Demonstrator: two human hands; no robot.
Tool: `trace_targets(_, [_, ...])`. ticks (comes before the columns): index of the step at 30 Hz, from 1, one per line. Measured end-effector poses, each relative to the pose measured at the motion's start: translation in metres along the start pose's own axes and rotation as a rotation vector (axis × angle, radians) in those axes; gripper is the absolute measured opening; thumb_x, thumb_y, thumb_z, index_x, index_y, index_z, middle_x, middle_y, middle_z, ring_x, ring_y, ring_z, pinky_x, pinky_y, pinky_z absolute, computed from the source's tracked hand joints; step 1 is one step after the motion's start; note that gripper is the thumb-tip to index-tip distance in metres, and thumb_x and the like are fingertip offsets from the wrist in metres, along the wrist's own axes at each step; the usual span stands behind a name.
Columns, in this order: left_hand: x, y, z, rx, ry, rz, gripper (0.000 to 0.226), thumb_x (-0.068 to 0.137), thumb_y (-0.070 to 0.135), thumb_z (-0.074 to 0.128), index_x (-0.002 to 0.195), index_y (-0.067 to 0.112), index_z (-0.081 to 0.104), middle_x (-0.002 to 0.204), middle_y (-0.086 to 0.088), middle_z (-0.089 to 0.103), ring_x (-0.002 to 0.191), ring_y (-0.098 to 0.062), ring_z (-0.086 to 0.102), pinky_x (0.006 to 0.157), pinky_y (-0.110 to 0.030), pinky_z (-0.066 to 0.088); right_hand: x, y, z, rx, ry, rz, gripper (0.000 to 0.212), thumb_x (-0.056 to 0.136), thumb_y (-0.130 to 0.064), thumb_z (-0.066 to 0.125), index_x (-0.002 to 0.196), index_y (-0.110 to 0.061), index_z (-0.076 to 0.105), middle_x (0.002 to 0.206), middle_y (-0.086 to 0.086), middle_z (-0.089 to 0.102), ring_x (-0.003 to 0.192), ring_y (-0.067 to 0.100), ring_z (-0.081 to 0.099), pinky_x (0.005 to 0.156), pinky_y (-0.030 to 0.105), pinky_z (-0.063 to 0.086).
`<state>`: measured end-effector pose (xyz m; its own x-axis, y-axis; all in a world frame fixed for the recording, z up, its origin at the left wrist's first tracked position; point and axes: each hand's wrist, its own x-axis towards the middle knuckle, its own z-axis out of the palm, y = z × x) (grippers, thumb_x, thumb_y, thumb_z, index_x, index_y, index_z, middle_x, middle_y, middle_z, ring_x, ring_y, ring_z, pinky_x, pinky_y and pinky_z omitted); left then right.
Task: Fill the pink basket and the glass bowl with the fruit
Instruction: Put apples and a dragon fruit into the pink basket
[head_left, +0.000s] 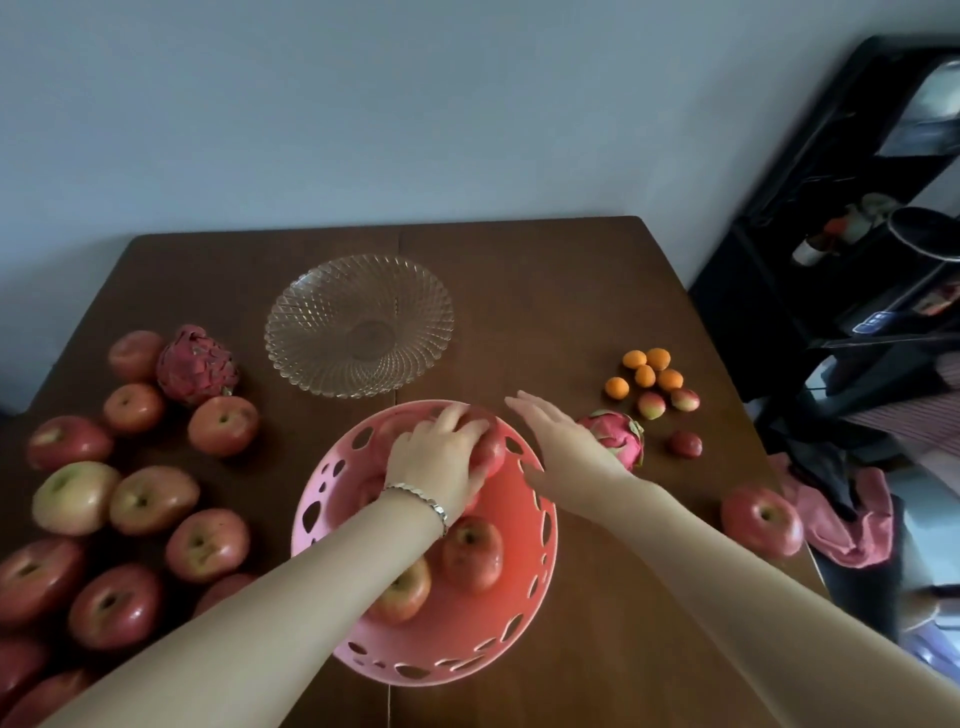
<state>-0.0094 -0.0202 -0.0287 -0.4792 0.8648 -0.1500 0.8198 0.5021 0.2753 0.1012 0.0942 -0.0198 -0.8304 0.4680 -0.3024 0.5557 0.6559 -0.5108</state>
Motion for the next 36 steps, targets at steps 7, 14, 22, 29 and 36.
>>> trace_targets(7, [0.001,0.021,0.010,0.205,-0.019,-0.043,0.047,0.092,0.029,0.050,0.136,0.022,0.036,0.145,-0.005,0.029,0.117,-0.026,0.049,0.087,-0.036,0.047,-0.062,0.124,-0.020,-0.088,0.312,0.728,0.052,0.084,-0.017,0.056,0.134,-0.024,0.044,0.145,0.011,0.032,0.132,0.034,0.029,0.108,0.046,0.030])
trace_targets(14, [0.000,0.006,0.011,0.129,0.025,0.010,0.054,0.081,0.029,0.063,0.133,0.033,0.047,0.141,-0.015,0.040,0.107,-0.034,0.058,0.083,-0.041,0.050,-0.076,0.169,0.017,-0.122,0.220,0.908,0.069,0.084,-0.012,0.059,0.142,-0.031,0.026,0.149,0.013,0.015,0.130,0.044,0.023,0.104,0.053,0.032])
trace_targets(22, [0.004,-0.006,0.012,0.027,0.024,-0.010,0.058,0.070,0.027,0.076,0.125,0.028,0.057,0.127,-0.018,0.051,0.103,-0.042,0.055,0.096,-0.045,0.041,-0.078,0.120,-0.006,0.131,0.488,0.492,0.077,0.063,-0.020,0.077,0.131,-0.020,0.041,0.133,0.004,0.043,0.116,0.029,0.043,0.081,0.031,0.040])
trace_targets(29, [0.000,-0.011,0.013,-0.061,0.064,0.023,0.060,0.067,0.019,0.078,0.124,0.024,0.060,0.128,-0.021,0.052,0.104,-0.043,0.056,0.098,-0.047,0.039,-0.053,0.024,0.003,-0.025,0.213,-0.217,0.077,0.057,-0.028,0.076,0.129,-0.026,0.049,0.125,0.007,0.043,0.109,0.022,0.051,0.074,0.030,0.050])
trace_targets(36, [0.003,-0.015,0.009,-0.050,-0.020,0.014,0.061,0.082,0.019,0.064,0.136,0.036,0.042,0.146,-0.008,0.033,0.126,-0.033,0.042,0.110,-0.038,0.029,-0.028,0.001,0.021,-0.235,0.030,-0.333,0.078,0.060,-0.025,0.072,0.131,-0.017,0.041,0.132,0.002,0.042,0.112,0.024,0.049,0.076,0.030,0.044])
